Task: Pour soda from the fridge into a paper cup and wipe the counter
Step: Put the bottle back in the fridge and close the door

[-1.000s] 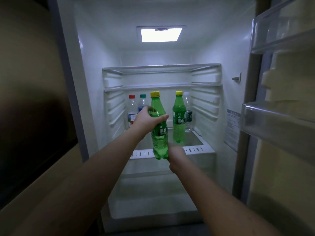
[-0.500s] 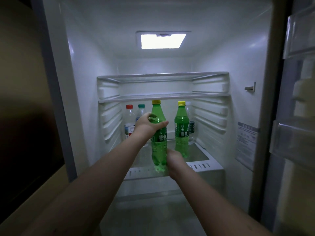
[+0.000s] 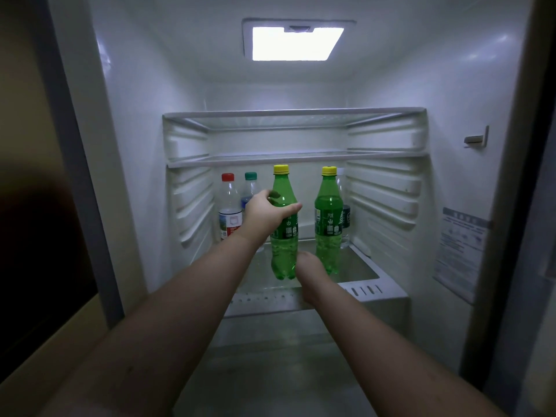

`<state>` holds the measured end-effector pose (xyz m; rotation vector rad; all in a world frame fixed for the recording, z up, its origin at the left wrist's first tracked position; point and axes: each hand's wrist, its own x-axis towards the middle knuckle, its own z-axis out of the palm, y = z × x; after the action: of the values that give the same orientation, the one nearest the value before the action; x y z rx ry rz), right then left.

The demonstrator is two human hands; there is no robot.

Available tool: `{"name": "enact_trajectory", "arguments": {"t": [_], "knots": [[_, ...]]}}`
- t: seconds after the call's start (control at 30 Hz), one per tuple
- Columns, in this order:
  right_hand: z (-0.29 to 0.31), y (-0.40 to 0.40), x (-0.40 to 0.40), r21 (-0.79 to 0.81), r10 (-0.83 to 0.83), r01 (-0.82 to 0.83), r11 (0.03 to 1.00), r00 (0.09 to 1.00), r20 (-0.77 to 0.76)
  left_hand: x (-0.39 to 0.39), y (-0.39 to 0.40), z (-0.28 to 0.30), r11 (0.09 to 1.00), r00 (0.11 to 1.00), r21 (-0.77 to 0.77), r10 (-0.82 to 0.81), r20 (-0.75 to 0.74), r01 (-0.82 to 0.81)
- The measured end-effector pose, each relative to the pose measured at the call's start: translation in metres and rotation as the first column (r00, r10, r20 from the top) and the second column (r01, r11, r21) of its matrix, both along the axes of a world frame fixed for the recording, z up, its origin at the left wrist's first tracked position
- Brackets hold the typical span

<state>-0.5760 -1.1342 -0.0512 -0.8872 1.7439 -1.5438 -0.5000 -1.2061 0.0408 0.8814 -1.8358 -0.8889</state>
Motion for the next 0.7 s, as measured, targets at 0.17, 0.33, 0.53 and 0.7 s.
{"name": "enact_trajectory", "arguments": {"t": [0.17,0.33,0.53,0.7], "knots": [[-0.004,-0.008,0.002,0.004,-0.039,0.039,0.999,0.999,-0.009,-0.008,-0.007,-0.002,0.999,0.998,-0.019,0.037,0.059,-0.036],[-0.001,-0.002,0.0,-0.025,-0.034,0.034,0.999,0.999,-0.011,-0.009,-0.01,-0.004,0.999,0.997,-0.011,0.043,0.069,-0.042],[-0.001,0.0,-0.001,-0.02,-0.022,0.021,1.0,0.999,-0.044,-0.01,-0.008,-0.009,0.999,0.992,-0.023,0.036,0.12,-0.033],[0.001,0.001,0.0,-0.004,-0.021,0.021,1.0,0.999,-0.045,-0.007,-0.007,-0.012,0.999,0.992,0.01,0.038,0.121,-0.04]]}}
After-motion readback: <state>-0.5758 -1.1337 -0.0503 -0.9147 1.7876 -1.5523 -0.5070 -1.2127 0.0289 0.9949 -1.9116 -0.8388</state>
